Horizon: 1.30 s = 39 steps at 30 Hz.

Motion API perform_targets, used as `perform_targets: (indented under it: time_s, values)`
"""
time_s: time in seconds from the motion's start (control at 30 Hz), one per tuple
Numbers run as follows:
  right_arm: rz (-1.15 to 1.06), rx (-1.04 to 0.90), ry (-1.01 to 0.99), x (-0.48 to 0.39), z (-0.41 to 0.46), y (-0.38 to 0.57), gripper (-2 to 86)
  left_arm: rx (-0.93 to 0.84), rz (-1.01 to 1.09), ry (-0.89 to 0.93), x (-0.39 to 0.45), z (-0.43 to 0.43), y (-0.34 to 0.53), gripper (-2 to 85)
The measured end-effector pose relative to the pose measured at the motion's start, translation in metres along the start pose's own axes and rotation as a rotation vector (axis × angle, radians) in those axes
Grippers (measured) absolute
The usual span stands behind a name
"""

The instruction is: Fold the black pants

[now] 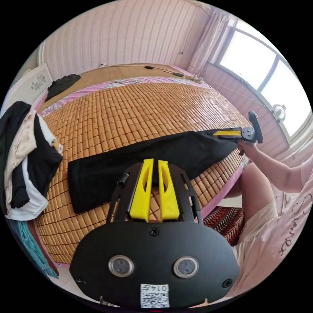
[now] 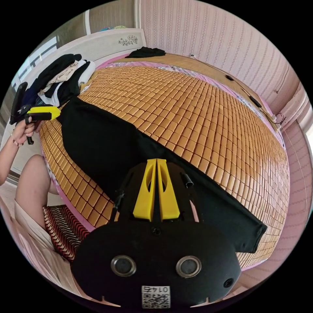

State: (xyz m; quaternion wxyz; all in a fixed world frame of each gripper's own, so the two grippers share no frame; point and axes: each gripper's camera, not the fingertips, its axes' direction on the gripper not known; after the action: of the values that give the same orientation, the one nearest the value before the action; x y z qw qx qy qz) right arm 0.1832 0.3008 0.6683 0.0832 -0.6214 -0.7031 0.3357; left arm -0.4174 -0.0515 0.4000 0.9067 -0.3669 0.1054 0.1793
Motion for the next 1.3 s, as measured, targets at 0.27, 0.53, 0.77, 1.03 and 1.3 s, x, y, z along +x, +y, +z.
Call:
perform_targets:
  time_s: [0.27,0.53,0.77,1.03,1.3]
  values:
    - [0.039,-0.077,-0.008,0.001,0.046,-0.044,-0.8,-0.077,0.158,-0.011,0.106,0.119,-0.012,3.2]
    - [-0.006,-0.139,-0.092,-0.003,0.053,-0.028,-0.3,-0.071,0.134,0.013,0.104,0.127,-0.003,0.3]
    - [-0.074,-0.082,-0.037,-0.013,0.046,0.010,-0.3,-0.141,0.170,0.033,0.113,0.127,0.011,-0.9]
    - [-0.089,-0.045,-0.020,-0.024,0.031,0.072,-0.5,-0.198,0.223,-0.008,0.134,0.125,0.038,-1.0]
    - [0.570,0.328,0.188,0.098,-0.062,0.223,1.5,-0.126,0.206,-0.011,0.136,0.115,0.031,-0.6]
